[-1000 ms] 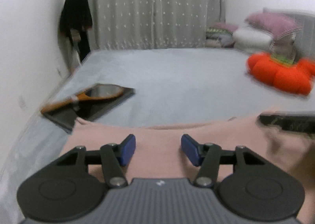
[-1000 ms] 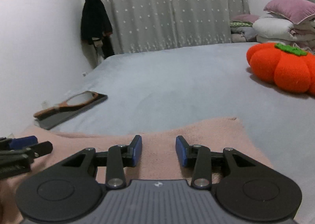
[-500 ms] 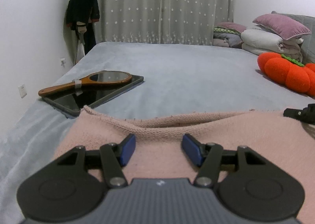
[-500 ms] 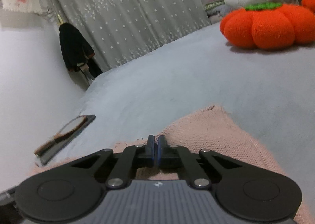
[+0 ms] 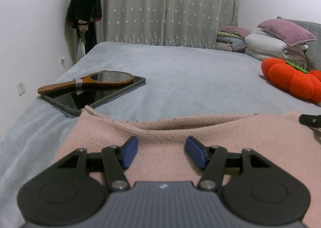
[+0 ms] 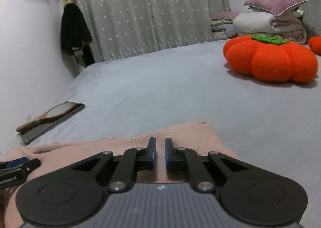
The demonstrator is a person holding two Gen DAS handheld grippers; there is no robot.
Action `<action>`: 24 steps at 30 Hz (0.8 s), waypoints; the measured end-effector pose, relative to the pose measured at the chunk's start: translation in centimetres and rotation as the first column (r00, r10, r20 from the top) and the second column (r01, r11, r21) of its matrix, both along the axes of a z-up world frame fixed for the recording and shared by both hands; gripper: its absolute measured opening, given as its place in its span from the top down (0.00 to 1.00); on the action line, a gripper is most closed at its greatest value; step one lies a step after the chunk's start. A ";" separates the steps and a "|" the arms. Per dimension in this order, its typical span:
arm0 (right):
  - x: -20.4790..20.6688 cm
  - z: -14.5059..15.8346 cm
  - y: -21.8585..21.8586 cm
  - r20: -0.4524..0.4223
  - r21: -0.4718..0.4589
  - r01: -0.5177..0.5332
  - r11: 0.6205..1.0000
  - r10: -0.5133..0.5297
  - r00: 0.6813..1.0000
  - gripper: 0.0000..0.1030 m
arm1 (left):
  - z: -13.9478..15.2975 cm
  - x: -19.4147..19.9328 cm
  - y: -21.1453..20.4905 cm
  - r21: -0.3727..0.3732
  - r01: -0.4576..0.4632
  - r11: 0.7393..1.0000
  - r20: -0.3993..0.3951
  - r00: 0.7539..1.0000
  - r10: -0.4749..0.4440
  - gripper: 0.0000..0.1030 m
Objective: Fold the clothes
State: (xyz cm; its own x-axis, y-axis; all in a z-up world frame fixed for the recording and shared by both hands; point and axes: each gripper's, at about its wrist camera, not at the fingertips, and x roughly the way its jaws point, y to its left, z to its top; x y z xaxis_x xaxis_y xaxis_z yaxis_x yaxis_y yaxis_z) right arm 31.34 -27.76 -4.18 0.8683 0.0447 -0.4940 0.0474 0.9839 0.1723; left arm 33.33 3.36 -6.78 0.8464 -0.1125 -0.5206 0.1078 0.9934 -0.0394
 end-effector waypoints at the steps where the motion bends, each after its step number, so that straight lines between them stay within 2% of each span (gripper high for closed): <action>1: -0.5 0.6 0.1 -0.005 -0.031 0.021 0.999 -0.021 1.000 0.85 | 0.0 0.0 0.0 0.002 -0.001 1.000 -0.001 1.000 0.001 0.45; 2: -1.0 1.2 0.1 -0.010 -0.063 0.042 0.997 -0.042 0.999 0.72 | 0.0 0.1 -0.1 0.008 -0.002 1.000 -0.003 1.000 0.002 0.45; 4: -2.5 2.1 0.4 0.007 -0.116 0.071 0.991 -0.071 0.997 0.62 | -0.1 0.3 -0.3 0.024 -0.004 1.000 -0.010 1.000 0.004 0.45; 5: -3.4 2.6 0.5 0.021 -0.141 0.084 0.987 -0.082 0.996 0.60 | 0.0 0.4 -0.5 0.031 -0.001 1.000 -0.014 1.000 0.002 0.44; 6: -4.3 2.9 0.7 0.034 -0.150 0.088 0.985 -0.084 0.996 0.59 | 0.1 0.5 -0.6 0.041 0.001 0.999 -0.018 1.000 -0.001 0.44; 9: -6.6 2.9 1.6 0.059 -0.090 0.032 0.995 -0.027 0.998 0.57 | 1.2 -0.2 -0.7 0.045 0.015 0.999 -0.044 0.999 -0.013 0.44; 10: -7.1 2.6 2.0 0.068 -0.069 0.002 0.998 0.003 0.998 0.56 | 1.9 -0.8 -0.7 0.045 0.014 0.999 -0.047 0.999 -0.012 0.41; 11: -7.4 2.2 2.4 0.074 -0.051 -0.026 0.998 0.029 0.997 0.55 | 2.7 -1.4 -0.8 0.045 0.013 0.999 -0.048 0.999 -0.011 0.34; 13: -7.6 1.4 3.2 0.062 -0.066 -0.090 0.994 0.095 0.994 0.55 | 3.8 -3.1 -0.8 0.024 0.010 1.000 -0.038 0.999 -0.009 0.24; 15: -7.6 0.6 3.7 0.038 -0.105 -0.141 0.984 0.146 0.989 0.55 | 3.9 -4.4 -0.8 0.015 0.011 1.000 -0.059 0.998 -0.010 0.23; 18: -7.4 -0.2 2.9 0.009 -0.169 -0.093 0.981 0.095 0.995 0.55 | 3.1 -5.6 -0.9 0.099 -0.005 0.995 -0.096 0.995 0.015 0.23; 19: -7.3 -0.3 2.5 0.002 -0.178 -0.073 0.981 0.074 0.997 0.54 | 3.2 -5.9 -0.8 0.107 -0.016 0.994 -0.099 0.995 0.026 0.23; 21: -7.0 -0.2 1.3 -0.004 -0.145 -0.029 0.989 0.028 1.000 0.54 | 4.2 -6.3 -0.4 0.085 -0.049 0.995 -0.128 0.990 0.060 0.23; 24: -7.1 0.3 -0.5 0.006 -0.034 -0.023 0.999 0.023 1.000 0.54 | 5.8 -6.4 0.7 0.044 -0.099 0.994 -0.165 0.981 0.105 0.23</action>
